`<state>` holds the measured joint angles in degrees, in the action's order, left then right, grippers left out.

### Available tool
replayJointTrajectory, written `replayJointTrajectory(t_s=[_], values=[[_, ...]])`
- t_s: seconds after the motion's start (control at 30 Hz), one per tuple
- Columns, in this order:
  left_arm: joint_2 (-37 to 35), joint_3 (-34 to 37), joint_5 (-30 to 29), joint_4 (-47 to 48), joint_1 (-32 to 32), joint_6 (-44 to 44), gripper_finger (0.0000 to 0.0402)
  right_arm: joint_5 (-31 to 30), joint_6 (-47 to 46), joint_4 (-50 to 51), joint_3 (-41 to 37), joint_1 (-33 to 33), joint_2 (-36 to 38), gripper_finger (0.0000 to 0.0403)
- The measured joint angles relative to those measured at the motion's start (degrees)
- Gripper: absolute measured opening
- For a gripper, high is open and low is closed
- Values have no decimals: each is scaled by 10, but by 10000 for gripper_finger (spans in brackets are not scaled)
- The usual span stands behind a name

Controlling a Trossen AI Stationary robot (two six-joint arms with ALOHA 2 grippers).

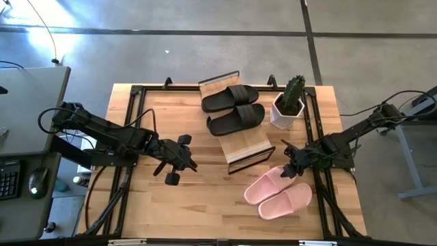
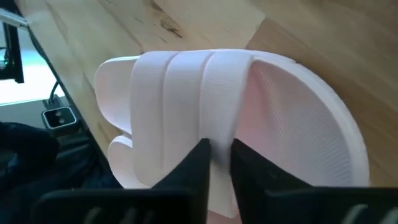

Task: Pick and place slides into the shelf
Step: Put the pink slide under the shelf

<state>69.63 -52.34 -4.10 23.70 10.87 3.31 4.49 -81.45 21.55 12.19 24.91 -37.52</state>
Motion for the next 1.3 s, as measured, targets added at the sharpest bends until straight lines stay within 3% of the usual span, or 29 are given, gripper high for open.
replayJointTrajectory(t_s=[0.13,0.63,1.0,1.3], values=[[0,0,0,0,0,0,10,0,20,-8,0,0,0,5],[0,0,-35,4,0,-16,10,-22,69,-41,2,0,45,1],[0,0,-34,5,0,-16,10,-54,144,-10,97,0,78,0],[0,0,-34,5,0,-15,10,-10,171,-4,143,0,75,0]])
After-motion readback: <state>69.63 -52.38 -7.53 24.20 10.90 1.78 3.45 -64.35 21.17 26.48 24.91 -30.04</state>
